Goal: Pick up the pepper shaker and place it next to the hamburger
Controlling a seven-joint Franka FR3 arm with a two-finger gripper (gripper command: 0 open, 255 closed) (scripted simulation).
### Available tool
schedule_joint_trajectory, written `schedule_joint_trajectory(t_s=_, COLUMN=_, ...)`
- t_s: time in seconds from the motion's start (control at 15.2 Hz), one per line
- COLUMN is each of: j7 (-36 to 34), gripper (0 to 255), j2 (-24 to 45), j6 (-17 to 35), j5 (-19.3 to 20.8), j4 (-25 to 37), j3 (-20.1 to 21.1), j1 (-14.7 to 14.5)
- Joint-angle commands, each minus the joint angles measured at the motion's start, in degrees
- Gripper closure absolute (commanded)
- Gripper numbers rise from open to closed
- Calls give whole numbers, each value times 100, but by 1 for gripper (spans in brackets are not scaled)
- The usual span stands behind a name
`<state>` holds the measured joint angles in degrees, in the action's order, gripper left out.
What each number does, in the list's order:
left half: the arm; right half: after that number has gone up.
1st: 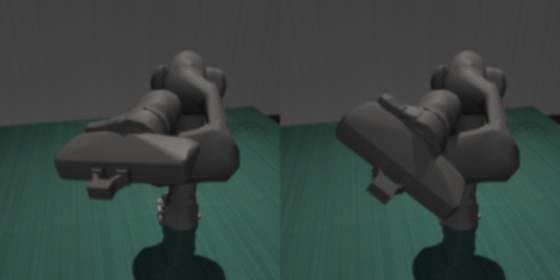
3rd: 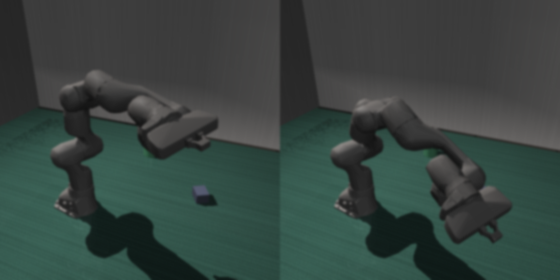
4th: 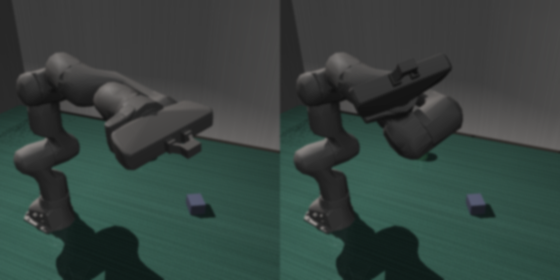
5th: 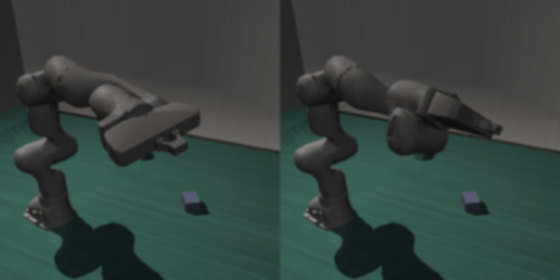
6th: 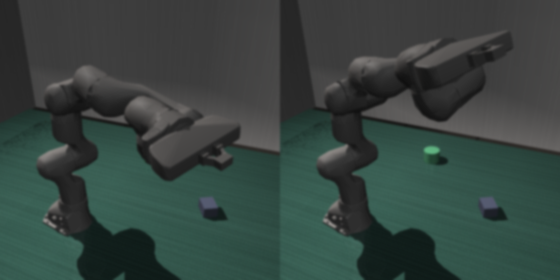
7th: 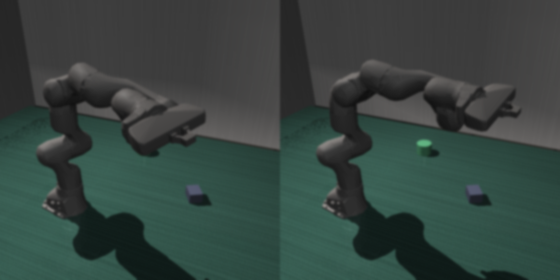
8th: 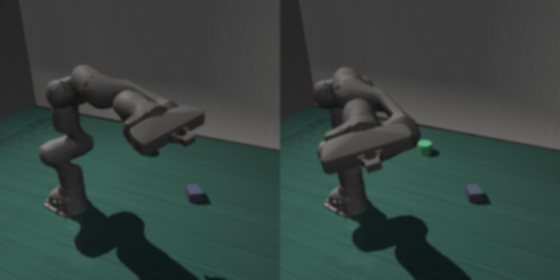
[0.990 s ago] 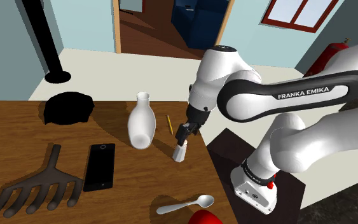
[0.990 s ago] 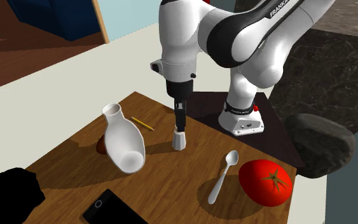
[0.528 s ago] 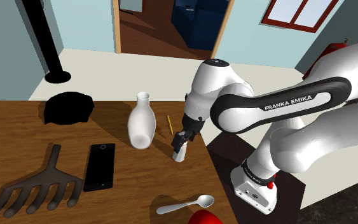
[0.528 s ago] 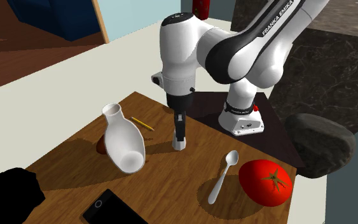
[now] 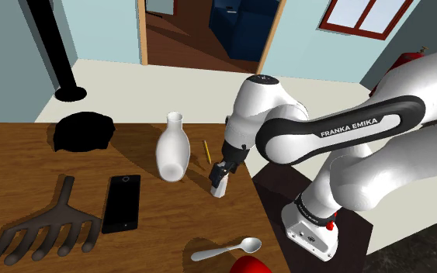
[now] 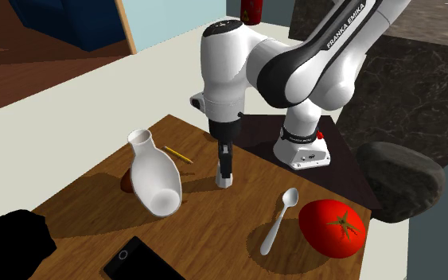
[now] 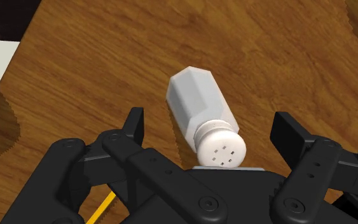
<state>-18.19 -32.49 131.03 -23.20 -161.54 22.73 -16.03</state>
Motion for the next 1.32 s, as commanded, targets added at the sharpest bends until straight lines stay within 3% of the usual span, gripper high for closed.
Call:
schedule_joint_trajectory(t_s=0.0, j7=0, gripper=255, j2=0, j6=0, j5=0, j4=0, j3=0, j1=0)
schedule_joint_trajectory(t_s=0.59, j7=0, gripper=255, j2=1, j6=1, j5=0, j4=0, j3=0, j1=0)
schedule_joint_trajectory(t_s=1.25, j7=-108, gripper=255, j2=-547, j6=-1000, j5=207, j4=461, j3=-202, j1=44)
